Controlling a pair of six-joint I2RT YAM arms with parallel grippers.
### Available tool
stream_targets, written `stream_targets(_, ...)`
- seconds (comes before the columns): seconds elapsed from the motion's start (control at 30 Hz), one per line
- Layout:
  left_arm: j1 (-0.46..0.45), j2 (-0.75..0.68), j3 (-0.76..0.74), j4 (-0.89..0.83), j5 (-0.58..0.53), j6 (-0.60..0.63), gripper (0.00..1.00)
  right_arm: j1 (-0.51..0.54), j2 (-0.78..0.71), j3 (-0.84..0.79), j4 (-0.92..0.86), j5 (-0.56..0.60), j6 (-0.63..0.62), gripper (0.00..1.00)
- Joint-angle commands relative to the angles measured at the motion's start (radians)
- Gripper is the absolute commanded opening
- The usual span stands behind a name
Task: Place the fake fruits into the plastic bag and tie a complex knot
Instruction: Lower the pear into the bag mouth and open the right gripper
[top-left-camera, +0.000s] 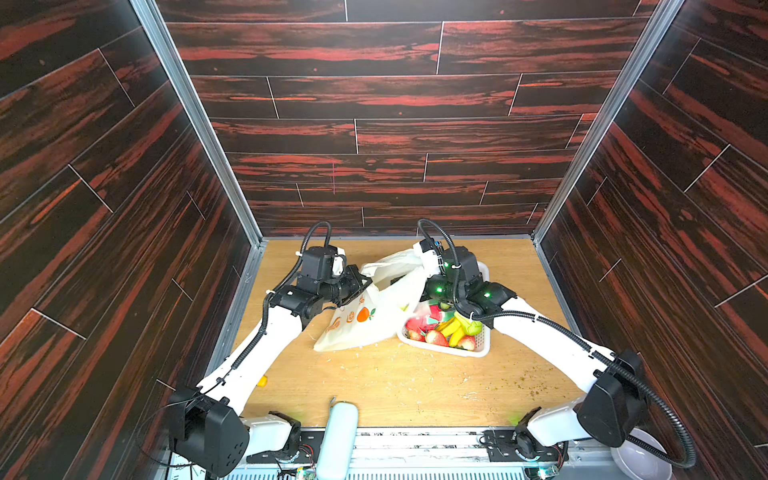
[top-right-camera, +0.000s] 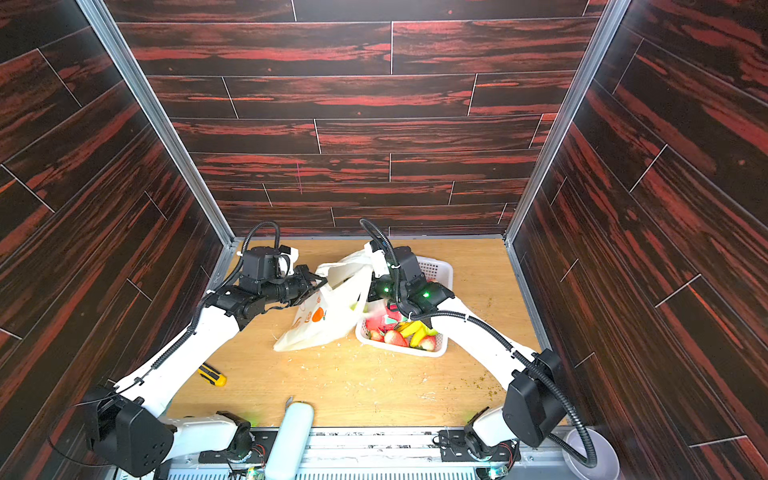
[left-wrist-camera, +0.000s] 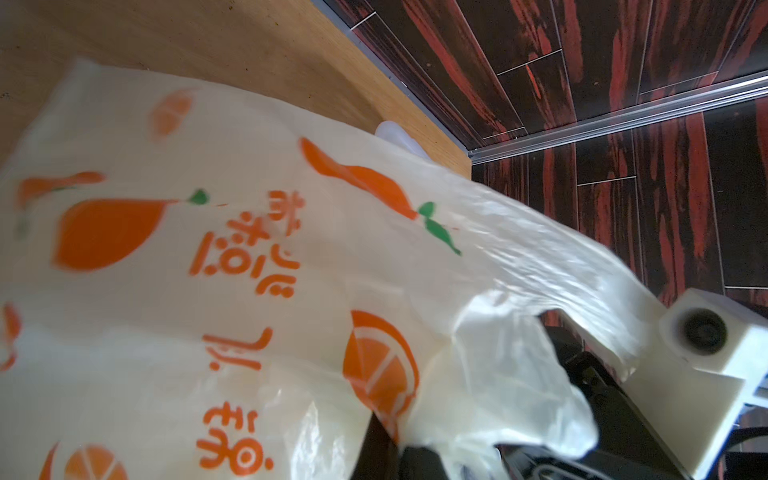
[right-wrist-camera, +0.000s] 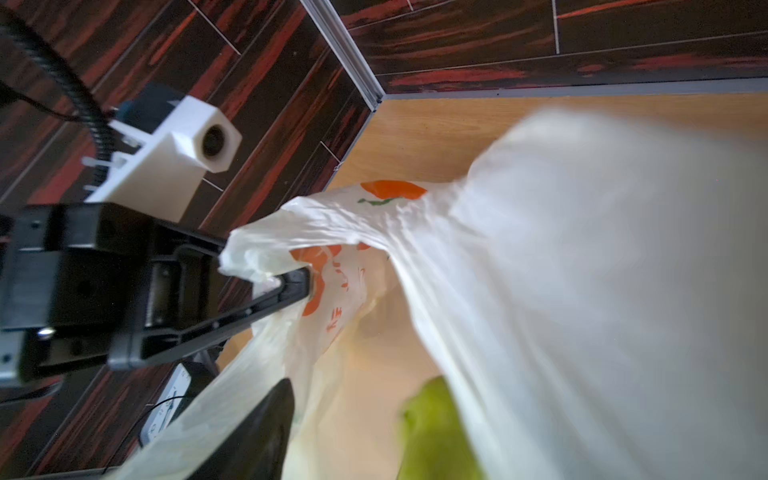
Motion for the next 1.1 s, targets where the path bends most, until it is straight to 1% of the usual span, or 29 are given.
stream_targets(0.0,0.005,0.004,-0.01,0.021,0.007,-0.011,0.0,0.006,-0.017,0.022,-0.033,0.025,-0.018,0.78)
stream_targets(0.4,0.004,0.004,-0.022,0.015,-0.002,-0.009,0.0,0.006,-0.082,-0.017,-0.086,0.063,-0.019,0.77)
stream_targets(0.63,0.005,0.007,-0.029,0.021,-0.011,-0.023,0.0,0.006,-0.159,-0.073,-0.135,0.077,-0.011,0.77)
stream_targets(0.8,0.004,0.009,-0.032,0.026,-0.017,-0.026,0.0,0.006,-0.233,-0.114,-0.199,0.108,-0.008,0.77)
stream_targets(1.07,0.004,0.007,-0.033,0.036,-0.029,-0.032,0.0,0.0,-0.334,-0.166,-0.357,0.201,-0.04,0.8)
